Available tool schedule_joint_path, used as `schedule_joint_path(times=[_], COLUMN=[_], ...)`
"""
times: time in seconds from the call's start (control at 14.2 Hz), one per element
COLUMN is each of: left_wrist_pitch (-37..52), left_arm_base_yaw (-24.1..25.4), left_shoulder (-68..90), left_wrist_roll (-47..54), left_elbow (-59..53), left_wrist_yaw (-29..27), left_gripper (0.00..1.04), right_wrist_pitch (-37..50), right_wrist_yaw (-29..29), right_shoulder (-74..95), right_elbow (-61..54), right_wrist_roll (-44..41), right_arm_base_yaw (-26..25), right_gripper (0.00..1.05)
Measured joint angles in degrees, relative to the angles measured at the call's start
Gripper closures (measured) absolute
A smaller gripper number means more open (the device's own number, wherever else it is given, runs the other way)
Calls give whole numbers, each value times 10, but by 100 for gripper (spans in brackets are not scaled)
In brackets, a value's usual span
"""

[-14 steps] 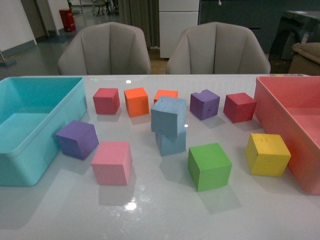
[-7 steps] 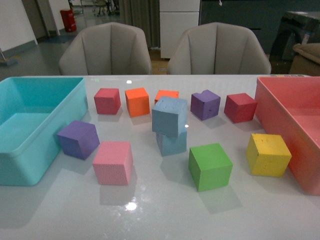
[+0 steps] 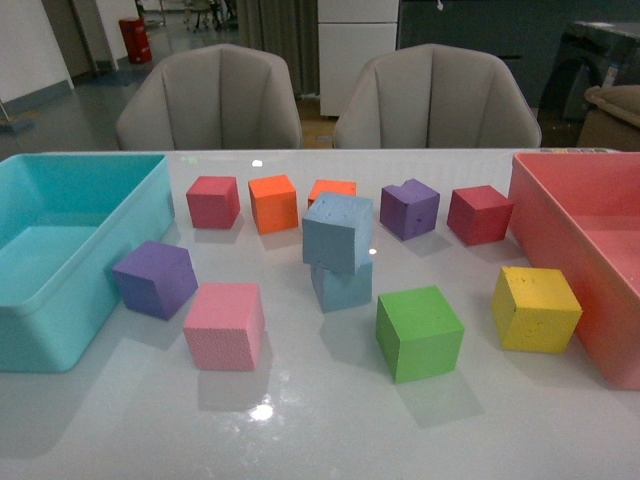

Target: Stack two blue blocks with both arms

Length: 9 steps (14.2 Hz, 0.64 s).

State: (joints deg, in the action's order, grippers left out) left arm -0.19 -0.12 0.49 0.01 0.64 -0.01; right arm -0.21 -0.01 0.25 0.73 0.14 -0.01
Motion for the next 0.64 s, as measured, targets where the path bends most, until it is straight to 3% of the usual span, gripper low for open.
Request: schedule_joint_path(times=[0.21, 0.28, 0.64], left_wrist_pitch=[0, 0, 0], left_arm_base_yaw=[0, 0, 0], left_shoulder=[0, 0, 0], left_wrist_roll=[0, 0, 0], left_elbow=[0, 0, 0], left_wrist_yaw=[0, 0, 0], left_gripper=[34, 9, 7], right_wrist_pitch=[0, 0, 0], right_wrist_yaw=[0, 0, 0], right_shoulder=[0, 0, 0], right_elbow=[0, 0, 0], right_wrist_roll=[0, 0, 0], right_arm_base_yaw=[0, 0, 0], right_gripper=[6, 6, 6])
